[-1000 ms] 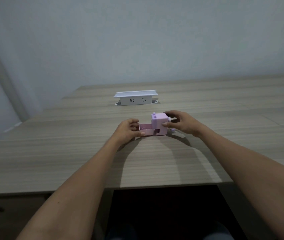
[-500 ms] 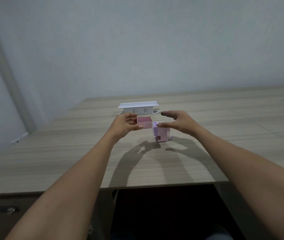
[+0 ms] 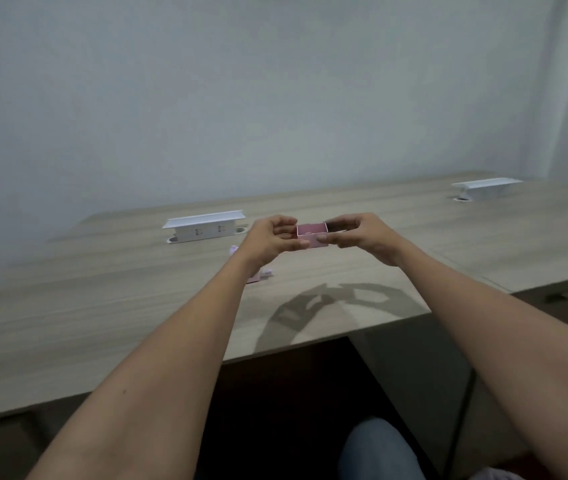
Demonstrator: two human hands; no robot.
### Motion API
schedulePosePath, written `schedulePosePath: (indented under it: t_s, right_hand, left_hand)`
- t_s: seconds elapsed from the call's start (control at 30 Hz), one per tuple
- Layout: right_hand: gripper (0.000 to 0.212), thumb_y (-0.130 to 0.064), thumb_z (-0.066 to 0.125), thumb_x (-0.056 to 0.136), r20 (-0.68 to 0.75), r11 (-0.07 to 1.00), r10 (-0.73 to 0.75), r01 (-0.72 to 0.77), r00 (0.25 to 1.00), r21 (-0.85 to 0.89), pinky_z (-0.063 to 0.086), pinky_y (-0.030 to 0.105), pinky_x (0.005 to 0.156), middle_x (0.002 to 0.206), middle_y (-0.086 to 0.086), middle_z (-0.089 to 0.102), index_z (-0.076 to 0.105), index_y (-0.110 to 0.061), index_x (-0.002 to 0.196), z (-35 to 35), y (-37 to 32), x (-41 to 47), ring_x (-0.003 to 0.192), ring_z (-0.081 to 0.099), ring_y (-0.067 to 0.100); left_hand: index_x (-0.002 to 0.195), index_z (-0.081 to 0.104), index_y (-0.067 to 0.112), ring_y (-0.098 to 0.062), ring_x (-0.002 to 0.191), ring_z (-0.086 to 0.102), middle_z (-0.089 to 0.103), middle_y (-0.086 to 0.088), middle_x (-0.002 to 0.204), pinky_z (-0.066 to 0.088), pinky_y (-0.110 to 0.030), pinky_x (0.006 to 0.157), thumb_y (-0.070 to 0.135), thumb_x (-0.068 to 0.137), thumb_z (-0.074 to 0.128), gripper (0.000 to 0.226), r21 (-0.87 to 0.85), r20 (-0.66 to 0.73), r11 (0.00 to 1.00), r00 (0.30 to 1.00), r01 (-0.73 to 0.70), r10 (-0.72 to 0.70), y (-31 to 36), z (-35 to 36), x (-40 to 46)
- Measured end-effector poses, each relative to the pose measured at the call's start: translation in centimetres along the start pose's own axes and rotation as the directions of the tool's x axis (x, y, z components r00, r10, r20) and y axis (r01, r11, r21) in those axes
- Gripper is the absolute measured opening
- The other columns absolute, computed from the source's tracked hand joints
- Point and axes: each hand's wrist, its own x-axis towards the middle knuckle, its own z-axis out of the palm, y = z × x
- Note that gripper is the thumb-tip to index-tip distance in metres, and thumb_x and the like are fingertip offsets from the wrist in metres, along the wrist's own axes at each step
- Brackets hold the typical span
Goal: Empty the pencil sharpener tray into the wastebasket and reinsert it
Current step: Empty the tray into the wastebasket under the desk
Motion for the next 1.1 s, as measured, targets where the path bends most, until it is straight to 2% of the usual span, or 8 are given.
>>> schedulePosePath:
  t_s: [0.2, 0.37, 0.5, 0.63, 0.7, 0.8, 0.97, 1.1]
  right_hand:
    - [0.042, -0.033, 0.088, 0.072, -0.155, 0.997, 0.060, -0.068, 0.986, -0.045, 0.054, 0.037, 0.099, 0.108, -0.006, 0.079, 0.077, -0.022, 0.111, -8.5, 1.8, -6.2, 0.110, 0.070, 0.012]
    - [0.042, -0.031, 0.085, 0.076, -0.249, 0.988, 0.128, -0.145, 0.960, -0.050, 0.053, 0.031, 0.094, 0.112, -0.005, 0.078, 0.076, -0.018, 0.115, -13.7, 3.9, -12.5, 0.111, 0.069, 0.011]
    - [0.045, -0.029, 0.087, 0.075, -0.340, 0.980, 0.192, -0.199, 0.921, 0.014, 0.054, 0.031, 0.095, 0.115, -0.001, 0.077, 0.075, -0.014, 0.116, -16.5, 6.5, -17.3, 0.112, 0.070, 0.013]
    - [0.036, -0.022, 0.086, 0.076, -0.400, 0.961, 0.272, -0.230, 0.875, 0.151, 0.053, 0.030, 0.094, 0.110, 0.002, 0.078, 0.076, -0.014, 0.110, -17.7, 10.0, -21.5, 0.107, 0.071, 0.013]
    - [0.046, -0.025, 0.087, 0.073, -0.421, 0.945, 0.322, -0.259, 0.848, 0.200, 0.052, 0.029, 0.093, 0.111, 0.004, 0.078, 0.075, -0.009, 0.115, -17.9, 12.4, -23.9, 0.105, 0.072, 0.013]
    - [0.061, -0.028, 0.089, 0.069, -0.424, 0.914, 0.402, -0.324, 0.812, 0.246, 0.052, 0.032, 0.094, 0.114, 0.009, 0.077, 0.071, -0.005, 0.122, -17.8, 16.2, -27.5, 0.109, 0.071, 0.017]
    - [0.057, -0.024, 0.085, 0.074, -0.377, 0.820, 0.563, -0.443, 0.735, 0.361, 0.051, 0.034, 0.096, 0.118, 0.016, 0.075, 0.069, -0.003, 0.124, -16.2, 22.4, -33.5, 0.111, 0.070, 0.024]
    - [0.040, -0.021, 0.081, 0.082, -0.354, 0.752, 0.653, -0.517, 0.669, 0.409, 0.054, 0.027, 0.082, 0.119, 0.020, 0.073, 0.073, -0.004, 0.117, -14.4, 25.9, -37.1, 0.099, 0.070, 0.021]
  left_hand:
    - [0.135, 0.055, -0.001, -0.024, 0.116, 0.068, 0.067, -0.015, 0.127, 0.056, -0.020, 0.090, 0.006, 0.075, 0.084, 0.067, -0.096, 0.149, 0.995, 0.988, -0.033, 0.047, 1.1, 10.0, 1.9]
    - [0.135, 0.057, 0.000, -0.023, 0.116, 0.068, 0.068, -0.015, 0.126, 0.055, -0.016, 0.085, 0.009, 0.076, 0.084, 0.065, -0.175, 0.273, 0.984, 0.960, -0.019, 0.067, 1.3, 18.3, 1.6]
    - [0.137, 0.053, -0.004, -0.021, 0.110, 0.067, 0.066, -0.018, 0.127, 0.055, -0.019, 0.089, 0.006, 0.077, 0.082, 0.067, -0.231, 0.333, 0.973, 0.940, 0.011, 0.069, 0.8, 24.2, 0.8]
    - [0.138, 0.052, -0.005, -0.026, 0.120, 0.064, 0.063, -0.021, 0.131, 0.051, -0.029, 0.101, 0.009, 0.080, 0.081, 0.066, -0.238, 0.355, 0.970, 0.934, 0.039, 0.050, -0.9, 29.6, -1.2]
    - [0.138, 0.051, -0.006, -0.027, 0.123, 0.062, 0.062, -0.022, 0.133, 0.049, -0.028, 0.102, 0.010, 0.081, 0.080, 0.065, -0.259, 0.374, 0.963, 0.927, 0.078, 0.025, -2.5, 32.4, -2.7]
    - [0.139, 0.052, -0.003, -0.025, 0.123, 0.062, 0.062, -0.020, 0.133, 0.050, -0.022, 0.096, 0.012, 0.080, 0.080, 0.066, -0.247, 0.410, 0.960, 0.912, 0.131, -0.019, -5.3, 35.4, -5.0]
    - [0.139, 0.052, -0.001, -0.023, 0.124, 0.061, 0.062, -0.017, 0.134, 0.050, -0.027, 0.101, 0.015, 0.080, 0.081, 0.068, -0.196, 0.490, 0.937, 0.856, 0.291, -0.163, -10.6, 40.1, -9.1]
    - [0.136, 0.054, -0.003, -0.018, 0.114, 0.063, 0.063, -0.018, 0.132, 0.051, -0.015, 0.085, 0.011, 0.082, 0.079, 0.062, -0.166, 0.507, 0.890, 0.811, 0.424, -0.292, -14.4, 43.1, -11.8]
